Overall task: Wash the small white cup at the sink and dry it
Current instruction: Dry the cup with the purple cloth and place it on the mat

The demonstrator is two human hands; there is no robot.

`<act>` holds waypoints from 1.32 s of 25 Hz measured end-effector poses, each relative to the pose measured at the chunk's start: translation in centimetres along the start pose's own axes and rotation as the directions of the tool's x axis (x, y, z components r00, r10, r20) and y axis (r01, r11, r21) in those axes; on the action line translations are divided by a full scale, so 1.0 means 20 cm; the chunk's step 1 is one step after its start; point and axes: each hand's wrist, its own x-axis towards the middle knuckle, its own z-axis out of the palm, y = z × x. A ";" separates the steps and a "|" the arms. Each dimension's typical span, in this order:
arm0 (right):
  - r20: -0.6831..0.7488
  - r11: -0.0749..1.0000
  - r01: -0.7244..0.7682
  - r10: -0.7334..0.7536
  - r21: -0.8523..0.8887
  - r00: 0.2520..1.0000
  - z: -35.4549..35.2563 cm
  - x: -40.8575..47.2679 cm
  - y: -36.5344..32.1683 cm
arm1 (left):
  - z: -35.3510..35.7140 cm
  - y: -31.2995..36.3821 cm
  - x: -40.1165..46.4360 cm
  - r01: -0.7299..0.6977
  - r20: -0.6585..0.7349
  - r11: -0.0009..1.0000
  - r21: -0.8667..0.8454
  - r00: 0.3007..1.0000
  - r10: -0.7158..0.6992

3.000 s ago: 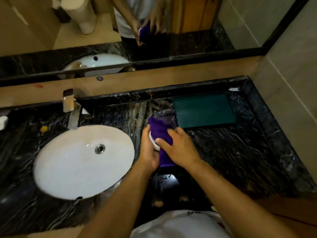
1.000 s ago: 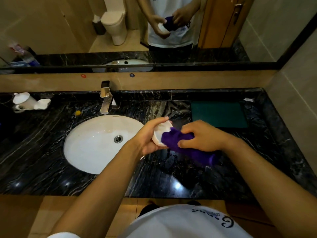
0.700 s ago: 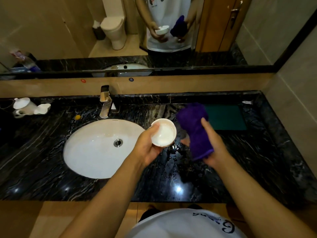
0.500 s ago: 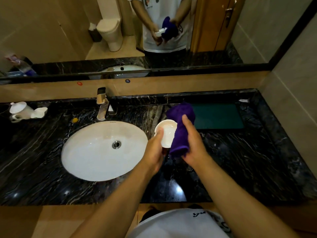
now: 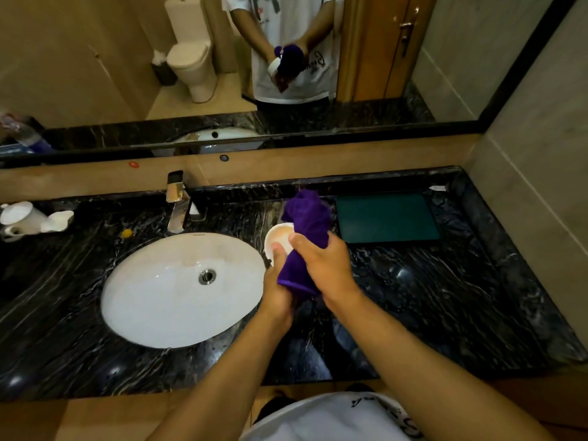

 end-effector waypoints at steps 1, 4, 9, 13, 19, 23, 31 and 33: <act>0.031 0.998 0.011 -0.009 -0.055 0.999 -0.04 0.02 -0.02 | -0.04 0.02 0.02 -0.051 0.031 0.979 0.198 0.998 0.046; 0.257 0.969 0.011 0.055 -0.245 0.965 -0.16 0.11 -0.11 | -0.15 0.16 0.06 -0.281 0.150 0.724 0.630 0.959 0.241; 0.235 0.977 -0.023 0.073 -0.210 0.969 -0.11 0.12 -0.19 | -0.07 0.17 0.03 -0.410 0.194 0.644 0.646 0.904 0.381; 0.116 0.989 -0.145 0.147 -0.029 0.982 -0.04 0.09 -0.14 | 0.05 0.07 0.02 -0.199 -0.153 0.957 0.211 0.960 0.233; -0.032 0.985 -0.146 0.149 0.092 0.988 0.01 0.03 -0.08 | 0.00 0.08 0.02 -0.139 -0.062 0.960 0.245 0.985 0.159; 0.368 0.910 -0.167 0.314 -0.379 0.875 -0.21 0.15 -0.21 | -0.14 0.23 0.08 -0.406 0.271 0.294 0.865 0.871 0.409; -0.082 0.909 -0.263 0.304 0.324 0.949 0.12 -0.06 0.03 | 0.07 0.14 0.06 -0.050 -0.267 0.995 0.089 0.961 0.072; -0.151 0.937 -0.220 0.268 0.273 0.952 0.11 -0.06 0.06 | 0.03 0.13 0.06 0.026 -0.134 0.991 0.128 0.991 -0.008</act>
